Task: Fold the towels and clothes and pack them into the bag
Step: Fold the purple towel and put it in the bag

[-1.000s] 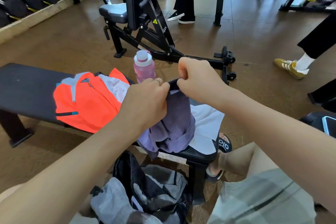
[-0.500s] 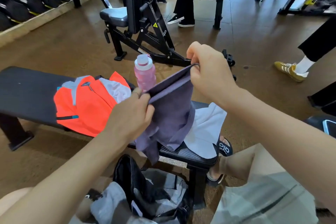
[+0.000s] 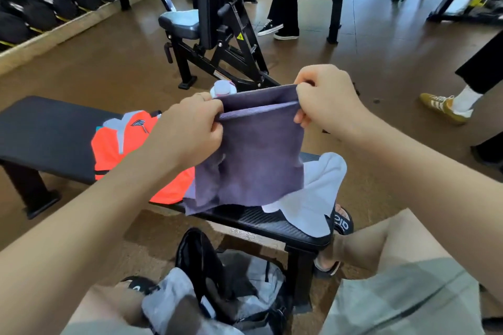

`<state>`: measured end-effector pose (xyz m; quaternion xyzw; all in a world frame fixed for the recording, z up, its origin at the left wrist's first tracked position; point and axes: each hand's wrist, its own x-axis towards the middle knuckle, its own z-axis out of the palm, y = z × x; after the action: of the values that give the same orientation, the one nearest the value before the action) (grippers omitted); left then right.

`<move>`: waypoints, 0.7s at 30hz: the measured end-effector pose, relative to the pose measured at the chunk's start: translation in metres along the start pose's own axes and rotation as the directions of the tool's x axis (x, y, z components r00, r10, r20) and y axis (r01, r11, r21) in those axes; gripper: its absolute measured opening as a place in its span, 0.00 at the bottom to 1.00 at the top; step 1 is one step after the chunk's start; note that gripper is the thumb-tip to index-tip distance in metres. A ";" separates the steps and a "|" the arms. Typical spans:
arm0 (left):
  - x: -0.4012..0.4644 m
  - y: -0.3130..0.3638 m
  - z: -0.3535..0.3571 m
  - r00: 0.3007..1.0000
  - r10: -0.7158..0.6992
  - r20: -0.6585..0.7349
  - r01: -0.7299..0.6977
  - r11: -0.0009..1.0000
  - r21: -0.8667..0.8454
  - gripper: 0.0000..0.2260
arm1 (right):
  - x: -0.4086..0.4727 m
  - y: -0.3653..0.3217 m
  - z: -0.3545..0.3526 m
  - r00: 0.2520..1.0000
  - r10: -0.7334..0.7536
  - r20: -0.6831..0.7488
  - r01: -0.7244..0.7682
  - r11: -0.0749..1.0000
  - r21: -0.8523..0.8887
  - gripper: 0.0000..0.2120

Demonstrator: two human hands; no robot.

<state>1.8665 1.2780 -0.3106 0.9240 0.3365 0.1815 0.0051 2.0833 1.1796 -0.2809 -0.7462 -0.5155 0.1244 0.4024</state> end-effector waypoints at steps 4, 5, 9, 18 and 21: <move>-0.008 -0.006 0.006 0.996 0.009 0.086 -0.007 1.000 -0.014 0.06 | 0.000 0.000 -0.009 0.999 -0.024 0.023 0.026 0.997 -0.069 0.06; -0.009 -0.007 0.007 0.995 0.004 0.100 -0.005 1.000 0.003 0.07 | 0.001 0.001 -0.011 0.997 -0.039 0.061 0.047 0.989 -0.142 0.04; -0.009 -0.006 0.007 0.992 0.043 0.115 -0.048 0.998 0.035 0.10 | 0.003 0.009 -0.011 0.972 -0.031 0.234 0.108 0.940 -0.324 0.12; -0.029 -0.012 0.016 0.981 0.129 0.144 -0.163 0.953 0.257 0.08 | 0.007 0.022 -0.020 0.993 0.071 -0.095 -0.090 0.972 -0.219 0.08; -0.031 -0.012 0.013 0.983 0.131 0.132 -0.164 0.943 0.289 0.09 | -0.005 0.022 -0.021 0.987 0.159 -0.006 -0.158 0.981 -0.110 0.09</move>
<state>1.8418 1.2699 -0.3350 0.9454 0.2890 0.0770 -0.1294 2.1081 1.1627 -0.2844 -0.8058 -0.4610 0.1284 0.3488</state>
